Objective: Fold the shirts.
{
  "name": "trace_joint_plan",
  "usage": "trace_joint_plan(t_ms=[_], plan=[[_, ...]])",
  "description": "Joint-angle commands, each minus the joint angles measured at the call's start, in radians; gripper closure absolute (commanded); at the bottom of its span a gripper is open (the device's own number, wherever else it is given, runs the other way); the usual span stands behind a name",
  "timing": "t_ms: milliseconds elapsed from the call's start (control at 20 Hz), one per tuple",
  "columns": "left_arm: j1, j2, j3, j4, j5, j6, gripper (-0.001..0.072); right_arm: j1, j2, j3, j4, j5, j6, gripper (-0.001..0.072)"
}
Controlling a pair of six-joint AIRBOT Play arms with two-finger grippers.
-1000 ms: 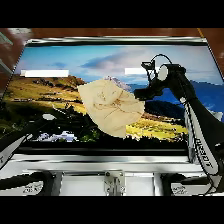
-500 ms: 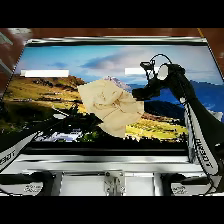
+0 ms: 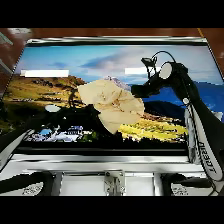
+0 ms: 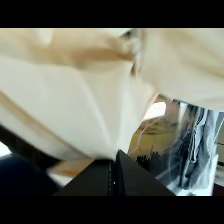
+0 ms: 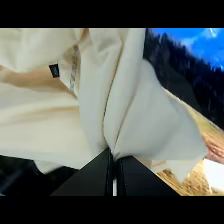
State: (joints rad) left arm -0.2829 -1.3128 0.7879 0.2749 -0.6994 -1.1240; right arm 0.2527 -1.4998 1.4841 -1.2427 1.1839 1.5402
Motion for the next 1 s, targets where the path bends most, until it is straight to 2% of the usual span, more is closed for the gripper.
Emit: trace_joint_plan(t_ms=[0,100,200,300,350,450,650,900,950], plan=[[0.156,0.309,0.047,0.194,-0.075,0.010,0.0676,-0.005,0.146,0.005,0.028,-0.189,0.007,0.0640],[0.317,0.511,0.150,0.208,-0.121,0.009,0.0676,-0.009,0.294,0.004,0.031,-0.339,0.008,0.0645],[0.451,0.663,0.285,0.209,-0.099,0.016,0.0675,-0.006,0.451,0.004,0.030,-0.477,0.001,0.0646],[0.579,0.745,0.429,0.208,-0.070,-0.003,0.0674,-0.006,0.590,0.004,0.031,-0.573,0.002,0.0646],[0.630,0.760,0.500,0.208,-0.077,-0.040,0.0674,-0.006,0.650,0.004,0.039,-0.586,0.007,0.0646],[0.692,0.764,0.631,0.208,-0.126,-0.102,0.0674,-0.006,0.735,0.004,0.092,-0.534,0.008,0.0646],[0.700,0.771,0.761,0.208,-0.262,-0.105,0.0674,-0.006,0.854,0.004,0.028,-0.314,0.012,0.0646],[0.700,0.803,0.769,0.229,-0.541,-0.108,0.0675,-0.006,0.941,0.004,-0.024,-0.051,0.089,0.0646],[0.700,0.803,0.769,0.269,-0.608,-0.139,0.0675,-0.006,0.948,0.004,-0.032,0.025,0.107,0.0646]])
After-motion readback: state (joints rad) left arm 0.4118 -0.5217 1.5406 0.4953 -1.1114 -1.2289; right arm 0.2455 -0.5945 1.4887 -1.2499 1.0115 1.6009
